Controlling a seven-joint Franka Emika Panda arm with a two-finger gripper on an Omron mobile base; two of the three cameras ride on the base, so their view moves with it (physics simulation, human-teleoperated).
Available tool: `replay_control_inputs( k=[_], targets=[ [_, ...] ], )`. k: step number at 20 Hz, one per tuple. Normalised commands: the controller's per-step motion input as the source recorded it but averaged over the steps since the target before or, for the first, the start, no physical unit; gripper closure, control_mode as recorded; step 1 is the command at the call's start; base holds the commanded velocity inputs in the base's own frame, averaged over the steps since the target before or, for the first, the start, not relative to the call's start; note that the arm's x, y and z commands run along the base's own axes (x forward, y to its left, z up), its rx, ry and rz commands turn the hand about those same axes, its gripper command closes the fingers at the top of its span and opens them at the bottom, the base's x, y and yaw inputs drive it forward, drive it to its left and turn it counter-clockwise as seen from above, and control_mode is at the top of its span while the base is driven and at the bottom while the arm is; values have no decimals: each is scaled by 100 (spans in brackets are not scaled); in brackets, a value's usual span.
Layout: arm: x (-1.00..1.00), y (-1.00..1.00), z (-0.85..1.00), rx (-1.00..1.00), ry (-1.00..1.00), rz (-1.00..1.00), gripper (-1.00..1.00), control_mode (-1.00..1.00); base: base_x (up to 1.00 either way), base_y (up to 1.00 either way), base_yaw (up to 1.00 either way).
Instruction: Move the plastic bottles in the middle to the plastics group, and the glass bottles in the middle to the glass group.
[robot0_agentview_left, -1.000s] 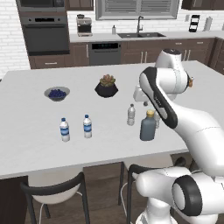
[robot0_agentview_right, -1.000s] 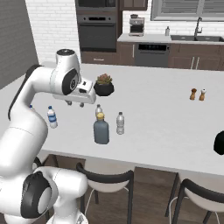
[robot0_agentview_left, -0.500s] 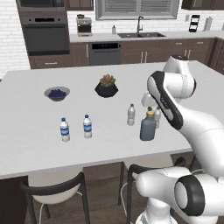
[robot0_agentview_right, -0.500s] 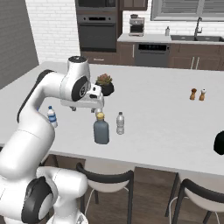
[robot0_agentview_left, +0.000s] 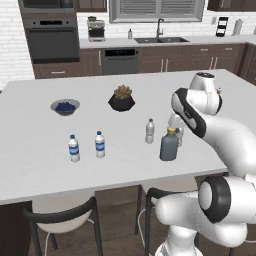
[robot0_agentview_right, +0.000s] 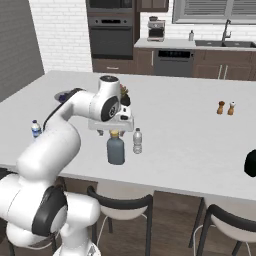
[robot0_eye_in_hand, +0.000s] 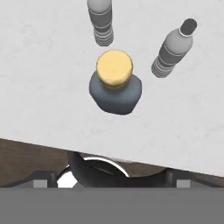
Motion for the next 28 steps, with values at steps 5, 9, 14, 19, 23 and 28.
replay_control_inputs(
  k=[5,9,14,19,23,28],
  targets=[
    [81,21,-15,0,7,0,-100,-100,0,0,0],
    [51,19,-19,0,6,0,-100,-100,0,0,0],
    [52,4,-26,0,2,0,-100,-100,0,0,0],
    [24,-7,-31,0,1,0,-100,-100,0,0,0],
    [-7,-11,-22,0,0,0,-100,-100,0,0,0],
    [-23,0,-5,0,0,0,-100,-100,0,0,0]
  ],
)
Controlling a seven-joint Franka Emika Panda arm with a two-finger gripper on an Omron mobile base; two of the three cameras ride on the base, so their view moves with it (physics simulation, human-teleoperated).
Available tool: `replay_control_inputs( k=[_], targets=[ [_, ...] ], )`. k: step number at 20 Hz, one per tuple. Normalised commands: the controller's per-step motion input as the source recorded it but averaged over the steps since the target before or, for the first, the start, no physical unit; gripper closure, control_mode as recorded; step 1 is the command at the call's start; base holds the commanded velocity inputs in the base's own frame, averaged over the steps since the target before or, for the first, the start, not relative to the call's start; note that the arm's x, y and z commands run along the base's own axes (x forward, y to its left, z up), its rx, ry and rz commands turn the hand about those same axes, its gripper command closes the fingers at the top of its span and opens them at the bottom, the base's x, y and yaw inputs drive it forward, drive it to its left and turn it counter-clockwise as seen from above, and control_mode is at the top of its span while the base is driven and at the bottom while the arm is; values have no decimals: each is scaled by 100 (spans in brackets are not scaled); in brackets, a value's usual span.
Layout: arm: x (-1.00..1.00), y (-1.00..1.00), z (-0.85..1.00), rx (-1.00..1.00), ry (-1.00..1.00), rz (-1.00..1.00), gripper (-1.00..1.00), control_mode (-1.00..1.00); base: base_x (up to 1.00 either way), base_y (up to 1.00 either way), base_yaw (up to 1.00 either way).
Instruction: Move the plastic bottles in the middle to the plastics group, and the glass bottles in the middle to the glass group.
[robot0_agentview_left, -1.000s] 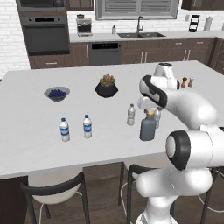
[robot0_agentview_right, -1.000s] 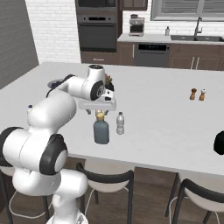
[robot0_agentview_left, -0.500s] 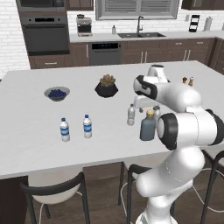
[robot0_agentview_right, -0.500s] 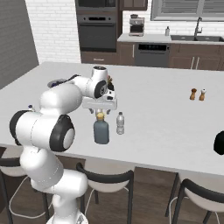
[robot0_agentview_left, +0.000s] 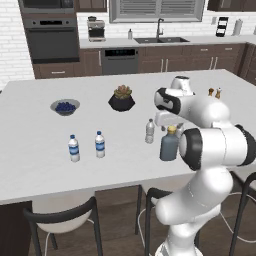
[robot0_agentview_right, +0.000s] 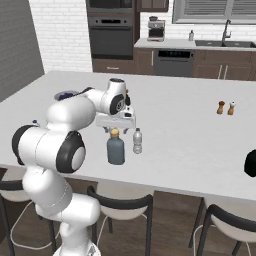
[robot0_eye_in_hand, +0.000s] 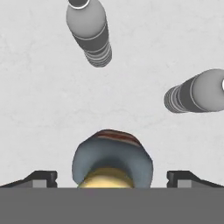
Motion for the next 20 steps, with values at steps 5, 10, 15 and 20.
replay_control_inputs(
  k=[5,10,15,20],
  targets=[
    [-29,0,0,-1,0,0,-100,-100,0,0,0],
    [-10,2,-6,-9,0,-1,-100,-100,0,0,0],
    [30,5,-18,-13,0,0,-100,-100,0,0,0],
    [8,0,-9,-2,-1,0,-100,-100,0,0,0]
  ],
)
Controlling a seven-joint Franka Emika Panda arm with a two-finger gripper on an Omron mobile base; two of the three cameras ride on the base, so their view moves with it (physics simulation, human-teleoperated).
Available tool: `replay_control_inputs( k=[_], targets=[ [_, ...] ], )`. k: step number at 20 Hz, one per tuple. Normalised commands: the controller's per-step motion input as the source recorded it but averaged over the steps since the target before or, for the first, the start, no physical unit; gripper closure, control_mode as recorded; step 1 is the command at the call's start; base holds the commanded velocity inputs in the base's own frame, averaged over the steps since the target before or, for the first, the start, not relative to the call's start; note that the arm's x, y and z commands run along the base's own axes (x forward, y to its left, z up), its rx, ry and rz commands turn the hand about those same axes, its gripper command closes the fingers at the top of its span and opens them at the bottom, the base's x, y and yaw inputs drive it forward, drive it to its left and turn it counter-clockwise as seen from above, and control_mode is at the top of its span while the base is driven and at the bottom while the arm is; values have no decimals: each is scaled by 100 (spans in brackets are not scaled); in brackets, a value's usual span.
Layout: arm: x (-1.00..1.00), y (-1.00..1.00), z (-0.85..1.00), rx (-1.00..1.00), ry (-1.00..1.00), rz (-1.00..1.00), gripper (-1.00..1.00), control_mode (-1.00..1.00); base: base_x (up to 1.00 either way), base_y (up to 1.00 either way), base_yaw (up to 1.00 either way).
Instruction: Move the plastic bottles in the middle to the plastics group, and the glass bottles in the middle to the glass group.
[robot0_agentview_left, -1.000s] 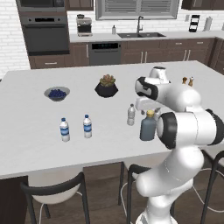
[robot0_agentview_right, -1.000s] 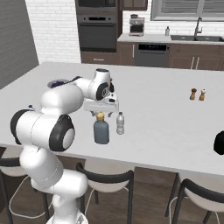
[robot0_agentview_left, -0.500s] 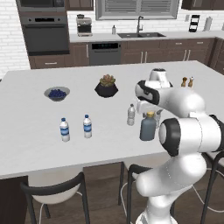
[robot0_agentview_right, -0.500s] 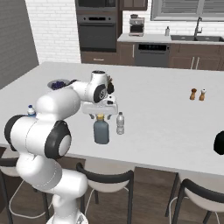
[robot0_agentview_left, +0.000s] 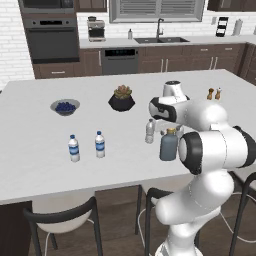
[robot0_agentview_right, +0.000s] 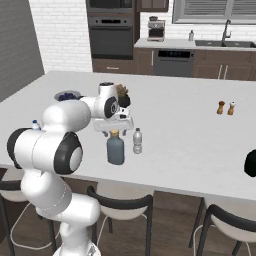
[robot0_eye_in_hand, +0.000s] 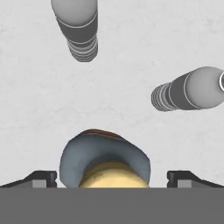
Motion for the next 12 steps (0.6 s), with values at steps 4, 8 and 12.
replay_control_inputs(
  k=[4,8,12],
  targets=[
    [-14,0,-6,0,0,0,-100,-100,0,0,0],
    [-12,0,-15,0,0,0,100,-100,0,0,0],
    [-2,0,-26,0,0,0,100,-100,0,0,0]
  ],
)
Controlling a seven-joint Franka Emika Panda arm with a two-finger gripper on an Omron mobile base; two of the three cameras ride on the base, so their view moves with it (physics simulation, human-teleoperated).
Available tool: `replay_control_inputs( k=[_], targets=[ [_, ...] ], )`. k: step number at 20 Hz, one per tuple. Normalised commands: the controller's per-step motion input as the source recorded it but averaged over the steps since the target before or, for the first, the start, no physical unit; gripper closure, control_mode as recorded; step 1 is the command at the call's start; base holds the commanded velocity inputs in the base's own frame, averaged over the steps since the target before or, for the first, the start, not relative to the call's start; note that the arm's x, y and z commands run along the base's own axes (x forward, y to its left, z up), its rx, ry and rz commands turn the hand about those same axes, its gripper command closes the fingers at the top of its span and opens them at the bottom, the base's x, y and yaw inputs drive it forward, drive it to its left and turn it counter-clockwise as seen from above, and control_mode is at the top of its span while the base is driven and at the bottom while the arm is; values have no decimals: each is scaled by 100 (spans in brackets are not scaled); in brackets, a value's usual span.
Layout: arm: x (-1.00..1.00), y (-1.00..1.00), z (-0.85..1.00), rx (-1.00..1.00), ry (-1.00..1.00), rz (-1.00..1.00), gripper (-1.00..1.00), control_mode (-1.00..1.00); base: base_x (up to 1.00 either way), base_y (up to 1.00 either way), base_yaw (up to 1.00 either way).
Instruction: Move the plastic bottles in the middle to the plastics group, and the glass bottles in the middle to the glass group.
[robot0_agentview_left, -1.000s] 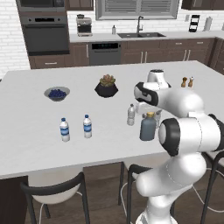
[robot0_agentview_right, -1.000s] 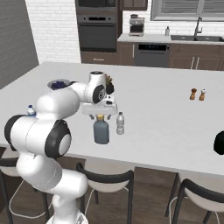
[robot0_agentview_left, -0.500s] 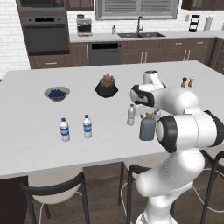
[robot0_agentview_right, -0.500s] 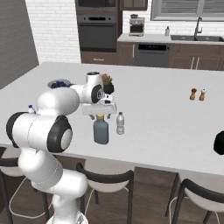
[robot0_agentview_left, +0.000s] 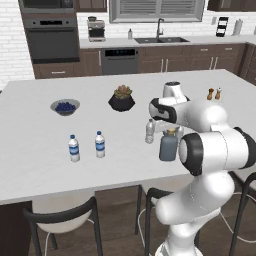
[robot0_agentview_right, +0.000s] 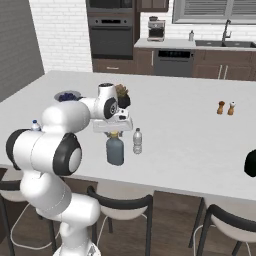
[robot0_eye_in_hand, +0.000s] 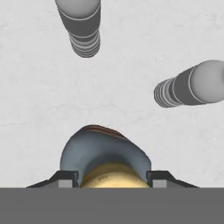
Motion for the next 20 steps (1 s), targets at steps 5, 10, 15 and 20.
replay_control_inputs(
  k=[5,10,15,20],
  targets=[
    [-1,-2,-19,0,0,0,100,-100,0,0,0],
    [-61,-36,29,1,0,-1,100,-100,0,0,0],
    [-69,-61,29,0,0,-12,100,-100,0,0,0],
    [-30,-91,13,0,0,-27,100,-100,0,0,0]
  ],
)
